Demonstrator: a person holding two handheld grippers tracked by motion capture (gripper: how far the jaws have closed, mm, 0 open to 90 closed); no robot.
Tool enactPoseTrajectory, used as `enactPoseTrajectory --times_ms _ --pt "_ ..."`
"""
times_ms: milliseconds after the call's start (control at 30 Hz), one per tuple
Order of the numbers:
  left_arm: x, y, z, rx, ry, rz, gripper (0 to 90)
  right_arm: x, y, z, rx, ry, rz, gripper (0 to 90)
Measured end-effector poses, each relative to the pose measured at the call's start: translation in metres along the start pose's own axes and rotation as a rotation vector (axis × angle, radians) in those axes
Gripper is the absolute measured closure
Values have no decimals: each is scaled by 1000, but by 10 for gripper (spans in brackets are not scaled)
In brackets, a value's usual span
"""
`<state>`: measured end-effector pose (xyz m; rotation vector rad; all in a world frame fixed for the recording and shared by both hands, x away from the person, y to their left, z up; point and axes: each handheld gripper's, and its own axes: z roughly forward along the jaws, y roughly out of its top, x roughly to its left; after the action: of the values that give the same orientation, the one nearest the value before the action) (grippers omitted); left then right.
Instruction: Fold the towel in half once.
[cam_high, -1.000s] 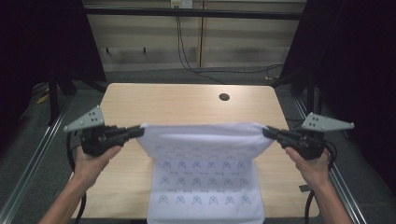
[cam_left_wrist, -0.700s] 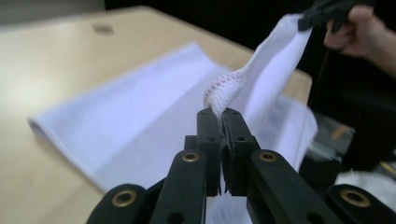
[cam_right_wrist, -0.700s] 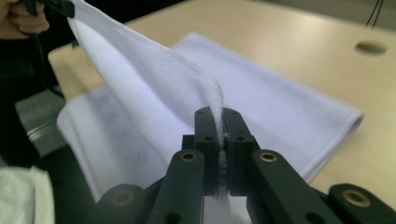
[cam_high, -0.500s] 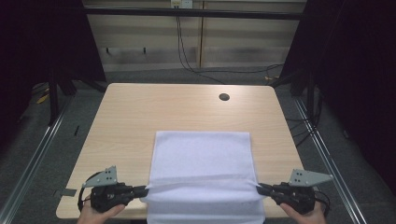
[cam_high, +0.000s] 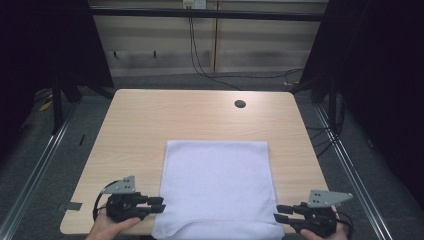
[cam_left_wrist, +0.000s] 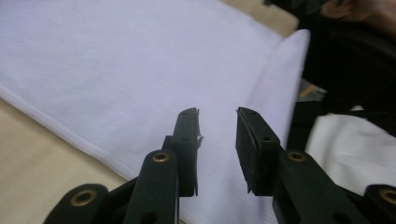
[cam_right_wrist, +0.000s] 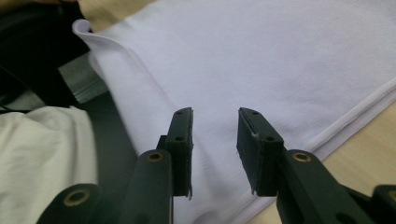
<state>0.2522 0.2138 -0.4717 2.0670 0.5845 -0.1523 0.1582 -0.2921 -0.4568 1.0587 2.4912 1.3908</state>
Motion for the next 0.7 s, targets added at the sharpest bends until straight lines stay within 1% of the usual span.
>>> enactPoseTrajectory --times_ms 33,67,100,133,200,233,267,300,367,400,433,467,500,533,567,600,633,700 --pt "8 5 7 25 28 16 695 -5 4 6 13 -18 -4 654" --pt "17 10 15 31 51 13 695 -11 9 12 23 -34 1 652" --pt "27 15 21 27 51 -11 696 -19 14 19 27 -34 4 652" --pt "37 20 28 34 60 -33 688 -26 19 25 31 -52 6 638" --pt "53 29 38 49 122 -17 656 -43 31 41 55 -82 12 598" --pt "62 34 41 53 143 -32 641 -50 36 49 67 -104 8 588" --pt "71 36 43 32 150 -56 638 -59 41 56 74 -109 10 589" --pt "77 39 45 35 160 -69 638 -66 45 64 82 -111 13 590" --pt "83 40 50 49 191 -58 650 -77 52 78 100 -123 10 599" --pt "86 38 53 67 194 -66 666 -80 53 84 113 -138 7 606" --pt "85 36 56 83 201 -51 700 -82 54 89 125 -151 2 633" --pt "82 34 56 84 218 -18 735 -83 54 93 144 -151 -11 665" --pt "79 35 56 102 219 -16 764 -83 52 96 167 -159 -28 667" --pt "75 34 56 113 220 -7 792 -81 49 99 190 -179 -38 665" --pt "72 33 55 120 219 8 809 -80 47 98 178 -179 -35 663" --pt "69 30 55 114 203 3 818 -78 45 96 178 -164 -19 664" --pt "66 29 53 122 202 0 826 -76 44 94 185 -164 -22 664" --pt "61 26 52 122 194 4 833 -72 39 90 173 -148 -7 664"
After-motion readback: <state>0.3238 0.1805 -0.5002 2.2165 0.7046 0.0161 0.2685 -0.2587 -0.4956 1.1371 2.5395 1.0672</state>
